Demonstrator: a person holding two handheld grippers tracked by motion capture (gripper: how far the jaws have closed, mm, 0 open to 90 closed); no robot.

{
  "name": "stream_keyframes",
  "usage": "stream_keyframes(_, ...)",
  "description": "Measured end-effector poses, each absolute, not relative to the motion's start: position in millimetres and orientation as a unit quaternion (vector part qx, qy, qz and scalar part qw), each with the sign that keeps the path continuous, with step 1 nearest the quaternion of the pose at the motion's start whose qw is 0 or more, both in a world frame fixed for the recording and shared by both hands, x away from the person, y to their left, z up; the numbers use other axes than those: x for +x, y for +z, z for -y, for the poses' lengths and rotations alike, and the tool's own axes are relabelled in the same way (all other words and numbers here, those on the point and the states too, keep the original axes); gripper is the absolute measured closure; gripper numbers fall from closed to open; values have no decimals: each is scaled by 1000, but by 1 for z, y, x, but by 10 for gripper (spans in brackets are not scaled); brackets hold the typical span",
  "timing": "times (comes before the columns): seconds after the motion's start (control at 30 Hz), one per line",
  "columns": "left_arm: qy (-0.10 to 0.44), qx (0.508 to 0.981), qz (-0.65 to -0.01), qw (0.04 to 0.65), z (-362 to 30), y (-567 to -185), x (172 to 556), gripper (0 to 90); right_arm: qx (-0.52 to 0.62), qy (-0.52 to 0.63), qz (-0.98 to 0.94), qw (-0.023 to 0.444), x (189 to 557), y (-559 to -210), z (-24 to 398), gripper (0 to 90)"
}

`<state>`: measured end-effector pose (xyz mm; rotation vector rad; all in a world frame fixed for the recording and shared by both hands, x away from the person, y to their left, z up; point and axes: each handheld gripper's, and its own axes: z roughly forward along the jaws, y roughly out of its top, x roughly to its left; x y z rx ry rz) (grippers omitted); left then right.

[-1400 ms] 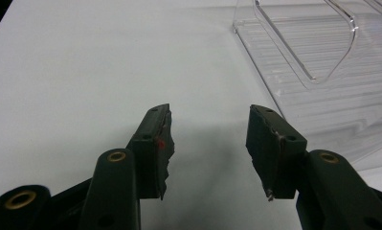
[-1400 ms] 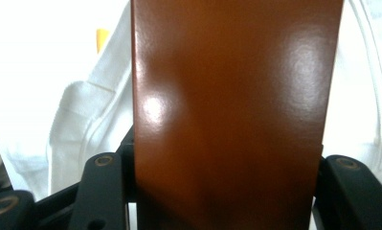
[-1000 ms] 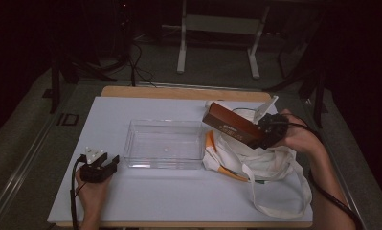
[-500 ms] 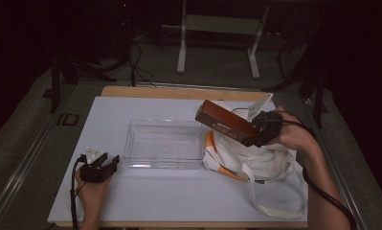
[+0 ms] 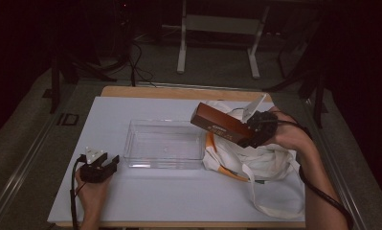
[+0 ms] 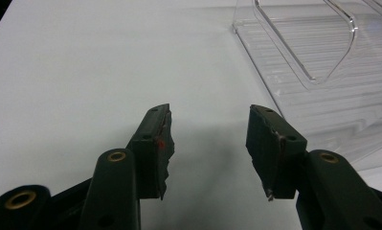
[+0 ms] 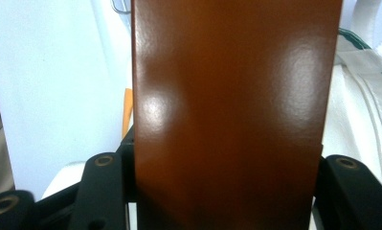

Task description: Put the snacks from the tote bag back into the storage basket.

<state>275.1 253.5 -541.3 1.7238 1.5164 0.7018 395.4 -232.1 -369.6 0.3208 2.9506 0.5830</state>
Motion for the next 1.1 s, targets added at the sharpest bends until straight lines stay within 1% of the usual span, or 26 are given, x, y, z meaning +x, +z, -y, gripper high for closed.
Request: stream_keyframes(1.1, 272, 670, -587, 363, -254, -541, 275, 519, 75, 183, -979, 49, 393, -375, 198, 431)
